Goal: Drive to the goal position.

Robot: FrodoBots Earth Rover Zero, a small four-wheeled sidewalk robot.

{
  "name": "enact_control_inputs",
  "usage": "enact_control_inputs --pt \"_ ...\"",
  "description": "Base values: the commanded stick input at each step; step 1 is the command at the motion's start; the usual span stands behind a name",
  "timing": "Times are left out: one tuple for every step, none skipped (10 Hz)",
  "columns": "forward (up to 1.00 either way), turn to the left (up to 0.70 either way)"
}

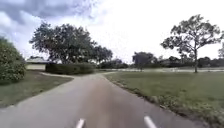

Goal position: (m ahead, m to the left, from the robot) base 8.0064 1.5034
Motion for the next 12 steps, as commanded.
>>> enact_control_inputs --pt "0.69 0.05" --pt "0.69 0.03" --pt "0.69 0.03" --pt "0.69 0.03" --pt "0.69 0.03" --pt "0.69 0.03" --pt "0.69 0.03" --pt "0.69 0.03" --pt "0.69 0.03" --pt "0.69 0.03" --pt "0.69 0.03" --pt "0.69 0.03"
